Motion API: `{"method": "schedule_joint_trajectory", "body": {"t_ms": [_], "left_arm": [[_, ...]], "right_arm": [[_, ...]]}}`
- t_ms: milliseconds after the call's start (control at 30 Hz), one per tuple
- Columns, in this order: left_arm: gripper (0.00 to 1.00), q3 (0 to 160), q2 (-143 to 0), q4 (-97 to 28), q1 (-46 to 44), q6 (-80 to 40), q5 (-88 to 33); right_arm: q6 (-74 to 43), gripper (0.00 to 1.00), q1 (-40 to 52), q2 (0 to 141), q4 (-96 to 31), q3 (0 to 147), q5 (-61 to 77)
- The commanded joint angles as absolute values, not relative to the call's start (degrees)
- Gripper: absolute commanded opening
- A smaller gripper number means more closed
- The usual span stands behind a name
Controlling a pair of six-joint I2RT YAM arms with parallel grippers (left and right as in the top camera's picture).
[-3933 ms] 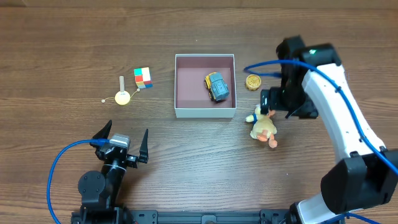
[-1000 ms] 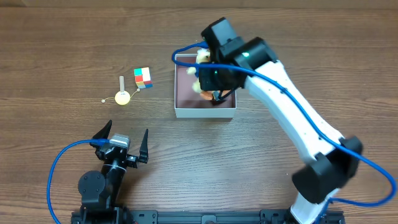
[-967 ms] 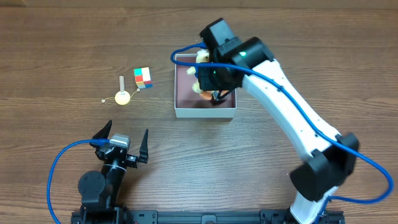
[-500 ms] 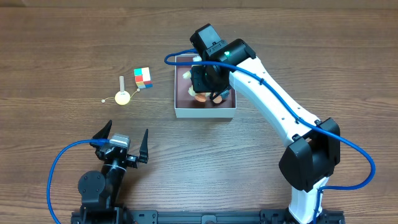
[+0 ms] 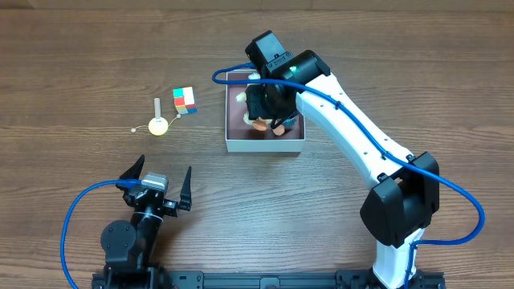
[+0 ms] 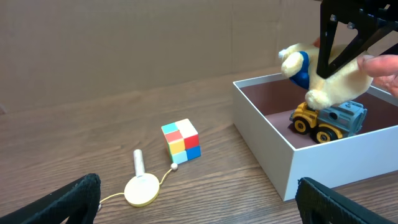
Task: Pack container
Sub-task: 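Carry the duck with the right gripper and drop it into the box, then withdraw the right gripper and move it over the yellow gear disc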
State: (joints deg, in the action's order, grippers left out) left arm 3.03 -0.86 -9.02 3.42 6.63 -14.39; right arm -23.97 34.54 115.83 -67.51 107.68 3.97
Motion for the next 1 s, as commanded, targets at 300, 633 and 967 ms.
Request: {"method": "schedule_joint_trajectory", "body": {"t_ms": [300,633,967], "left_arm": [[1.00,2.7,-0.3,-9.0,3.7,7.7,-14.9],[1.00,2.8,-0.3,-9.0,3.7,7.7,-14.9],[1.00,2.8,-0.3,-9.0,3.7,7.7,-14.9]], "right_arm": [[-24.3,0.64,34.8,116.0,-66.4,108.8,3.0],[-24.1,0.68,33.4,116.0,-65.4,108.8,3.0],[-21.8,0.75,19.6,116.0,-74.3,115.1,3.0]]}}
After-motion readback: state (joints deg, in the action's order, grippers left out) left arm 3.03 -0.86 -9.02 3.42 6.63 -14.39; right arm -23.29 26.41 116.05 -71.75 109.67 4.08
